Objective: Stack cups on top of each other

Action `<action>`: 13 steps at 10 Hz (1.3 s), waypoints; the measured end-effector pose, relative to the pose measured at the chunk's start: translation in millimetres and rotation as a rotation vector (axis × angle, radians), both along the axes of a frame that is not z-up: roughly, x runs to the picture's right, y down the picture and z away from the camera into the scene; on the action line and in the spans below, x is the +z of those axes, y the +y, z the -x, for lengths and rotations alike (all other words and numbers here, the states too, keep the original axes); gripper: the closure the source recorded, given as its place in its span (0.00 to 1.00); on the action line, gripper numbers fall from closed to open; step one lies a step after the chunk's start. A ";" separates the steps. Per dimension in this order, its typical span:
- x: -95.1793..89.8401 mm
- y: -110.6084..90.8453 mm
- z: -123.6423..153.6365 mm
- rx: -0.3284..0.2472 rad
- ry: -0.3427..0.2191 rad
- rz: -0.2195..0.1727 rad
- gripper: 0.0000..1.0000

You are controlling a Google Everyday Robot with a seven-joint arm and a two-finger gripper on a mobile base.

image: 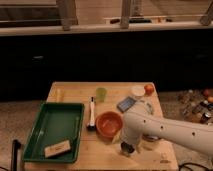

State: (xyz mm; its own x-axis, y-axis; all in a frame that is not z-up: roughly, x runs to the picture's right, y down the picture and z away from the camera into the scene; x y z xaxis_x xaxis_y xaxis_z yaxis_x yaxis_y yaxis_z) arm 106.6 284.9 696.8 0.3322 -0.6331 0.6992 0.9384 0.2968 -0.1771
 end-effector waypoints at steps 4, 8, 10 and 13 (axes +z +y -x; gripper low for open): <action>6.4 5.6 -4.2 -0.013 -0.022 0.024 0.28; 9.7 5.6 -11.1 -0.028 -0.032 0.017 0.68; 9.9 1.8 -9.6 -0.042 -0.039 0.008 0.86; 4.5 -7.1 -9.1 -0.060 -0.037 -0.003 1.00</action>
